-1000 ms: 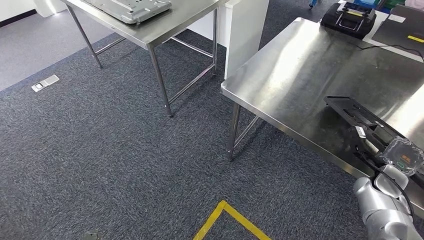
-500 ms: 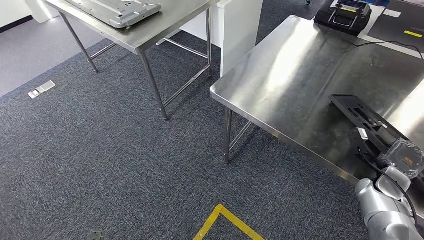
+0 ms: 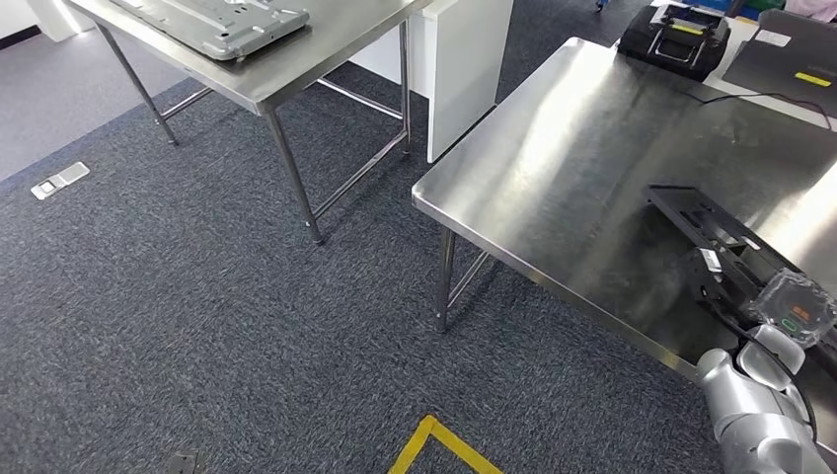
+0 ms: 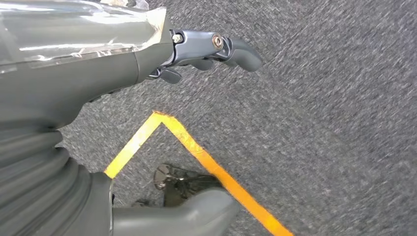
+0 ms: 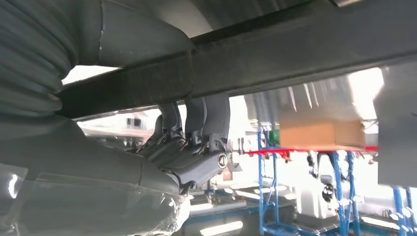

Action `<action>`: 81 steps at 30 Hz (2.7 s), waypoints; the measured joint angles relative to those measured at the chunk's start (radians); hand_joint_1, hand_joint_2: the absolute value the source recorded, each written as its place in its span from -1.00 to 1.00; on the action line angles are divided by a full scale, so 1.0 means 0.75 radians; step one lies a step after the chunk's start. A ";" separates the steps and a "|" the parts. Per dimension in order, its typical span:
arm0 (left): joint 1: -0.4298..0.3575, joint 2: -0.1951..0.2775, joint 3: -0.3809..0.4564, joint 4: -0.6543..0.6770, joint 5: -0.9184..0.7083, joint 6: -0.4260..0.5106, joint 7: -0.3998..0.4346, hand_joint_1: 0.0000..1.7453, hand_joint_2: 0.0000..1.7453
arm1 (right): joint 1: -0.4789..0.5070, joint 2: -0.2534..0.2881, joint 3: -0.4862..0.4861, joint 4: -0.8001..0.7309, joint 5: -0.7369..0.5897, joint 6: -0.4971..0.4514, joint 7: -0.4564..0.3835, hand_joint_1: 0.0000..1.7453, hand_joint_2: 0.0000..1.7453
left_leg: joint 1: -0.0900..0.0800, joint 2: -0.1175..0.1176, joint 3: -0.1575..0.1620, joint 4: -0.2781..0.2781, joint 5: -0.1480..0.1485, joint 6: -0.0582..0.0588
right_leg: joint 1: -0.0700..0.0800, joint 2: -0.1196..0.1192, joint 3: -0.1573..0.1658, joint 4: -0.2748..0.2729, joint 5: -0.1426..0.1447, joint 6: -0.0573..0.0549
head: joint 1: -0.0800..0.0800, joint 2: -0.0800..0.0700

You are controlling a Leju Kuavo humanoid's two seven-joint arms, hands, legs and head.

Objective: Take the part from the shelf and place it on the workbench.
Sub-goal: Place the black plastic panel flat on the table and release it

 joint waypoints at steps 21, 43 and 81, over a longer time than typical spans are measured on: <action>0.000 -0.007 0.004 -0.002 0.057 0.112 0.153 -1.00 -1.00 | -0.059 0.044 -0.001 0.009 -0.033 0.008 -0.099 -1.00 -1.00 | 0.005 -0.003 0.049 0.039 -0.092 -0.008 | -0.020 -0.009 -0.074 -0.065 0.140 0.033 | -0.003 0.000; 0.047 0.009 0.024 -0.002 0.097 0.047 0.137 -1.00 -1.00 | 0.190 0.208 0.065 -0.493 -0.429 0.497 -0.379 -1.00 -1.00 | -0.011 -0.004 0.051 0.041 -0.094 -0.041 | -0.017 -0.012 -0.071 -0.066 0.140 0.017 | -0.002 0.000; 0.072 -0.100 0.035 -0.001 0.070 0.208 0.130 -1.00 -1.00 | 1.058 0.457 0.163 -1.985 -0.447 0.001 -0.959 -1.00 -1.00 | -0.012 -0.003 0.055 0.041 -0.100 -0.034 | -0.017 -0.012 -0.065 -0.072 0.136 0.019 | -0.002 0.000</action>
